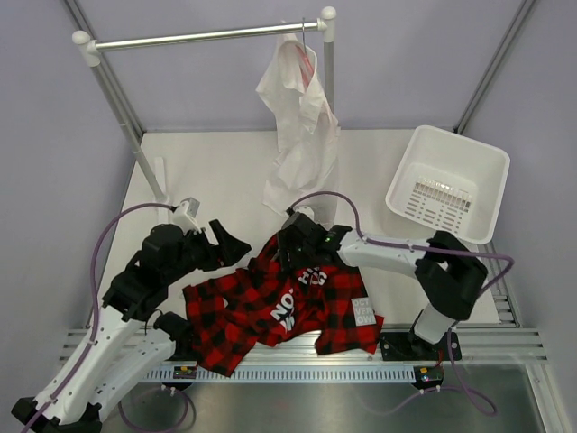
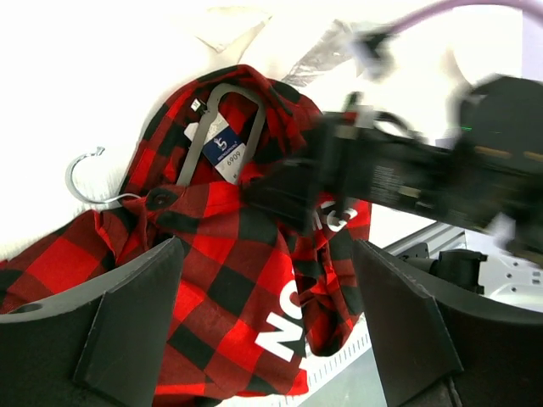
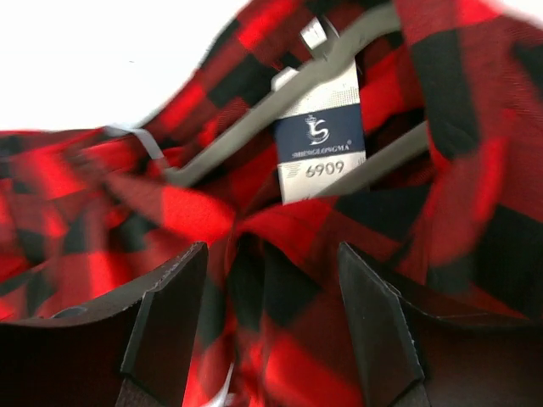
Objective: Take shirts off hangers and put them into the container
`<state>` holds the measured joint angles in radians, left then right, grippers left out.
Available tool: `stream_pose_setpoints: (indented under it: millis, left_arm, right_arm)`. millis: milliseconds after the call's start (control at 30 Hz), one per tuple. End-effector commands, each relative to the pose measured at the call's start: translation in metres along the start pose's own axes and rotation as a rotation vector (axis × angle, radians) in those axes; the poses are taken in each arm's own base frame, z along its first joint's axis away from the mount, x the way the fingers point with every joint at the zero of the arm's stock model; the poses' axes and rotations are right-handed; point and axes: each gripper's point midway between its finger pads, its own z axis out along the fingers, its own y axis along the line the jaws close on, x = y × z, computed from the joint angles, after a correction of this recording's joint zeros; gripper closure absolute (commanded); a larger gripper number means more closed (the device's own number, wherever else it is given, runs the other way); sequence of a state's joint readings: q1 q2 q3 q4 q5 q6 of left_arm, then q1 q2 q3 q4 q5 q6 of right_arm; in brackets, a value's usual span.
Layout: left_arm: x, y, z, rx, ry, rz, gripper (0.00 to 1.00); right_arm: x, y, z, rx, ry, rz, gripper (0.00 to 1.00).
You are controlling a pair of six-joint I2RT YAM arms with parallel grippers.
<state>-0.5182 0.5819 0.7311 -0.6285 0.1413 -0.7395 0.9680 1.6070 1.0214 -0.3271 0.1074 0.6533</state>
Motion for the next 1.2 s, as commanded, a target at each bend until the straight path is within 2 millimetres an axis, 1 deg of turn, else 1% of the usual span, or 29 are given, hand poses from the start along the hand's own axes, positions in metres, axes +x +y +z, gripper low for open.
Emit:
stream_pose_setpoints:
  millis: [0, 33, 67, 100, 133, 167, 200, 233, 267, 300, 333, 367, 467, 533, 567, 600, 633, 667, 700, 733, 767, 800, 867, 933, 967, 1000, 1033, 1100, 1167]
  left_arm:
    - [-0.014, -0.011, -0.012, 0.03, -0.062, 0.001, 0.15]
    - [-0.013, -0.009, -0.014, 0.019, -0.06, 0.002, 0.14]
    - [-0.013, -0.008, -0.018, 0.015, -0.067, 0.007, 0.14]
    - [-0.016, -0.007, -0.021, 0.007, -0.083, 0.011, 0.14]
    - [-0.017, -0.005, -0.023, -0.006, -0.087, 0.017, 0.14]
    - [-0.014, -0.002, -0.026, -0.017, -0.08, 0.019, 0.13]
    - [-0.015, -0.001, -0.027, -0.022, -0.088, 0.02, 0.13]
    - [-0.014, 0.0, -0.028, -0.023, -0.085, 0.021, 0.12]
    - [-0.013, -0.001, -0.03, -0.014, -0.085, 0.02, 0.12]
    - [-0.011, 0.0, -0.029, -0.016, -0.083, 0.016, 0.12]
    - [-0.011, -0.001, -0.03, -0.011, -0.085, 0.015, 0.12]
    - [-0.01, -0.001, -0.03, -0.005, -0.084, 0.014, 0.12]
    - [-0.01, 0.001, -0.031, -0.009, -0.093, 0.012, 0.12]
    - [-0.009, 0.002, -0.032, -0.012, -0.094, 0.011, 0.12]
    - [-0.01, 0.004, -0.032, -0.018, -0.102, 0.012, 0.12]
    - [-0.011, 0.006, -0.032, -0.028, -0.106, 0.013, 0.12]
    - [-0.01, 0.009, -0.032, -0.04, -0.107, 0.013, 0.12]
    - [-0.01, 0.013, -0.031, -0.061, -0.111, 0.013, 0.12]
    - [-0.008, 0.017, -0.03, -0.072, -0.106, 0.015, 0.11]
    - [-0.006, 0.02, -0.027, -0.088, -0.093, 0.014, 0.11]
    - [-0.001, 0.025, -0.023, -0.104, -0.075, 0.009, 0.11]
    - [0.003, 0.029, -0.02, -0.119, -0.061, 0.003, 0.11]
    - [0.008, 0.034, -0.009, -0.135, -0.033, 0.0, 0.11]
    - [0.018, 0.043, 0.001, -0.149, -0.006, -0.012, 0.11]
    - [0.017, 0.038, 0.007, -0.122, -0.007, -0.016, 0.1]
    - [0.023, 0.041, 0.012, -0.119, 0.007, -0.028, 0.1]
    - [0.023, 0.041, 0.015, -0.11, 0.007, -0.035, 0.1]
    - [0.022, 0.038, 0.022, -0.094, -0.002, -0.049, 0.1]
    - [0.016, 0.04, 0.024, -0.108, -0.027, -0.05, 0.09]
  right_arm:
    - [-0.002, 0.016, 0.028, -0.022, 0.028, 0.035, 0.29]
    - [0.006, 0.012, 0.044, 0.001, 0.056, 0.035, 0.29]
    - [0.0, 0.019, 0.049, -0.01, 0.053, 0.039, 0.29]
    - [-0.001, 0.02, 0.055, -0.004, 0.055, 0.041, 0.3]
    - [0.006, 0.015, 0.067, 0.024, 0.078, 0.043, 0.32]
    - [-0.001, 0.017, 0.071, 0.04, 0.061, 0.053, 0.34]
    - [-0.002, 0.014, 0.076, 0.06, 0.056, 0.059, 0.45]
    - [0.003, 0.008, 0.084, 0.095, 0.067, 0.06, 0.53]
    - [-0.001, 0.008, 0.088, 0.109, 0.054, 0.061, 0.64]
    - [0.0, 0.003, 0.091, 0.129, 0.054, 0.066, 0.86]
    - [0.0, 0.001, 0.092, 0.143, 0.048, 0.07, 0.94]
    - [-0.001, -0.003, 0.092, 0.159, 0.037, 0.07, 1.0]
    - [-0.008, -0.01, 0.085, 0.188, -0.002, 0.057, 1.0]
    - [-0.023, -0.006, 0.069, 0.168, -0.066, 0.054, 1.0]
    - [-0.022, -0.014, 0.063, 0.188, -0.085, 0.057, 1.0]
    - [-0.036, -0.008, 0.043, 0.163, -0.137, 0.069, 1.0]
    - [-0.042, -0.007, 0.033, 0.151, -0.162, 0.063, 1.0]
    - [-0.047, -0.011, 0.023, 0.165, -0.189, 0.068, 1.0]
    - [-0.057, -0.008, 0.001, 0.151, -0.225, 0.076, 1.0]
    - [-0.063, -0.007, -0.01, 0.144, -0.245, 0.068, 1.0]
    - [-0.073, -0.005, -0.023, 0.138, -0.28, 0.072, 1.0]
    - [-0.085, 0.001, -0.045, 0.103, -0.324, 0.08, 1.0]
    - [-0.099, 0.009, -0.067, 0.065, -0.369, 0.065, 1.0]
    - [-0.118, 0.021, -0.095, 0.015, -0.426, 0.057, 1.0]
    - [-0.122, 0.023, -0.101, 0.013, -0.433, 0.05, 1.0]
    - [-0.126, 0.023, -0.111, 0.008, -0.447, 0.051, 1.0]
    - [-0.132, 0.027, -0.119, -0.002, -0.465, 0.042, 1.0]
    - [-0.137, 0.029, -0.133, -0.024, -0.491, 0.042, 1.0]
    - [-0.138, 0.028, -0.141, -0.032, -0.501, 0.035, 1.0]
